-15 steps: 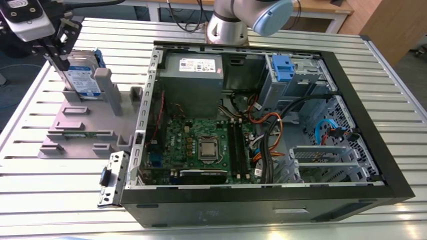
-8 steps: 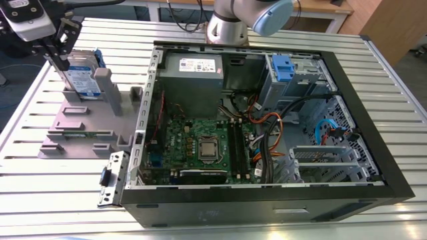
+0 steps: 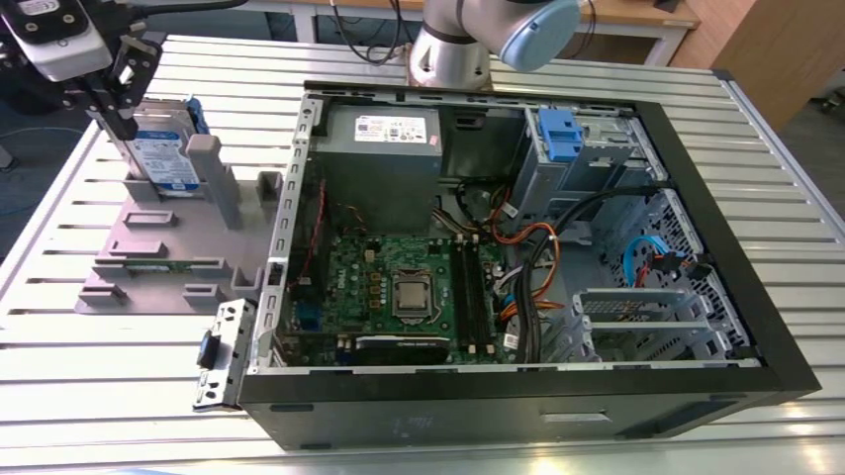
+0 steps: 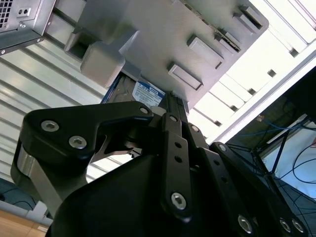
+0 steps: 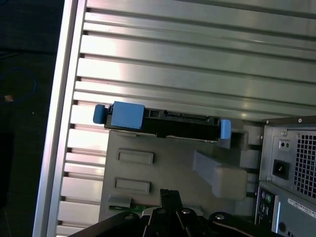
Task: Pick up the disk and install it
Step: 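Pick up the disk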
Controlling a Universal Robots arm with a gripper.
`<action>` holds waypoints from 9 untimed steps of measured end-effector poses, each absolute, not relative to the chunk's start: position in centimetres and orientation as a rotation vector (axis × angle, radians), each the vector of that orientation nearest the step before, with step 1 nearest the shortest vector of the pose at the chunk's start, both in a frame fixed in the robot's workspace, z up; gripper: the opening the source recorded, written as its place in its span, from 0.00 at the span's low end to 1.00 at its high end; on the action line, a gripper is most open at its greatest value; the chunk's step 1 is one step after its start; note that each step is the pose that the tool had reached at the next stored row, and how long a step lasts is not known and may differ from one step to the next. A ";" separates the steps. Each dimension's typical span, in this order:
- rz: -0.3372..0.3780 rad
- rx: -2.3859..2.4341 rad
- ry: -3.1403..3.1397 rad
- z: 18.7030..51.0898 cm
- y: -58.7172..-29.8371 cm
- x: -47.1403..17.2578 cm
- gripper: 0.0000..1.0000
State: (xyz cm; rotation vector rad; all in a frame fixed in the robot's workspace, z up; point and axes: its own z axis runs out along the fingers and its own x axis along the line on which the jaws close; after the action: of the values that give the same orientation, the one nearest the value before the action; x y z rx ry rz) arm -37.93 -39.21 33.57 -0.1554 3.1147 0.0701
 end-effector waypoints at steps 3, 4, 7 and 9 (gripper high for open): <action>0.070 -0.164 3.114 33.6 -39.2 -37.9 0.11; 0.070 -0.167 3.114 33.6 -39.2 -37.9 0.11; 0.070 -0.175 3.114 33.6 -39.2 -37.9 0.11; 0.070 -0.180 3.114 33.6 -39.2 -37.9 0.11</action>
State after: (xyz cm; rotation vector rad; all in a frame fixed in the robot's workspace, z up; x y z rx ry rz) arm -37.93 -39.21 33.57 -0.1802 3.1137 0.0703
